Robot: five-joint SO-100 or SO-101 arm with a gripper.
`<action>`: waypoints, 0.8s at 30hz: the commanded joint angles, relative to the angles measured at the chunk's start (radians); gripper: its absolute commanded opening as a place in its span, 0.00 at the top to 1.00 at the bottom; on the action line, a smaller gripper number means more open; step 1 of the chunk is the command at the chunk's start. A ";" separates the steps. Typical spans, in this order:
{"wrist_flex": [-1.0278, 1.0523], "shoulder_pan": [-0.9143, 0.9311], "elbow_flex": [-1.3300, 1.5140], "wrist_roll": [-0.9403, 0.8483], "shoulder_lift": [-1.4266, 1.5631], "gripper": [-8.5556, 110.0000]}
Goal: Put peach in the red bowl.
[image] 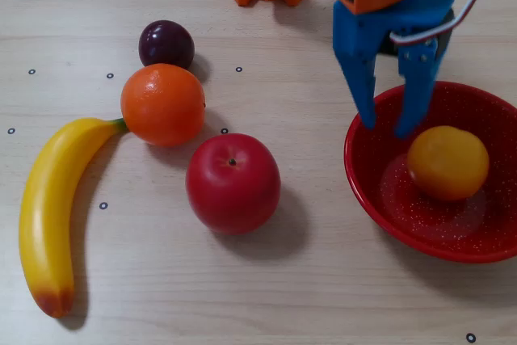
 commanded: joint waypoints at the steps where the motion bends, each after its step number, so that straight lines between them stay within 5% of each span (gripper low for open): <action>1: 0.032 0.038 -0.089 -0.005 0.173 0.93; 24: -0.126 0.222 0.649 0.067 0.851 0.93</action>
